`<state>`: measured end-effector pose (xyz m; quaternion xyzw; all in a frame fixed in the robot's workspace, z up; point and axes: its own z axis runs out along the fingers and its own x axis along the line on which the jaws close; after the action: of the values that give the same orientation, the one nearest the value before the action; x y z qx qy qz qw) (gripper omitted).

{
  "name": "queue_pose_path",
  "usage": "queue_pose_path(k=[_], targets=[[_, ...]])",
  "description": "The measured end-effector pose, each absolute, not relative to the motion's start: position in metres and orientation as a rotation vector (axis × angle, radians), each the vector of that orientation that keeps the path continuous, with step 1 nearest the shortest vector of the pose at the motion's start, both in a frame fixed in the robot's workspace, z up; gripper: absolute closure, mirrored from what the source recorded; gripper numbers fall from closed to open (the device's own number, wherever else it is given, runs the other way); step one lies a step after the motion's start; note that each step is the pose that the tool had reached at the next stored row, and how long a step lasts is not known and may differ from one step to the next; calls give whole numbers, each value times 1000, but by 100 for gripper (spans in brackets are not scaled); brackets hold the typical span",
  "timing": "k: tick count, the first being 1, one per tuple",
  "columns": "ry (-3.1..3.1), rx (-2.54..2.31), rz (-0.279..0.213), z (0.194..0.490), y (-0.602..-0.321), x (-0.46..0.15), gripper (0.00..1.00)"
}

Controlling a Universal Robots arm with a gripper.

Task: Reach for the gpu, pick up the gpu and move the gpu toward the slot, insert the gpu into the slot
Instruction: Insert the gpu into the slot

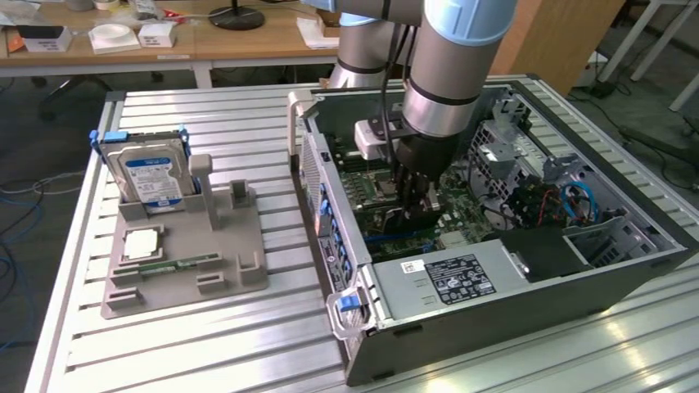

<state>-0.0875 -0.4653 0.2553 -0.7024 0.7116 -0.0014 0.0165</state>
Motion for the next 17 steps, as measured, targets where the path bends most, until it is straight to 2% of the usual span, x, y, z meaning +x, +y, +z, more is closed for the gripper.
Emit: queue_pose_path(k=[17], targets=[[2212,-2184,-4,253,-463,-88,74]])
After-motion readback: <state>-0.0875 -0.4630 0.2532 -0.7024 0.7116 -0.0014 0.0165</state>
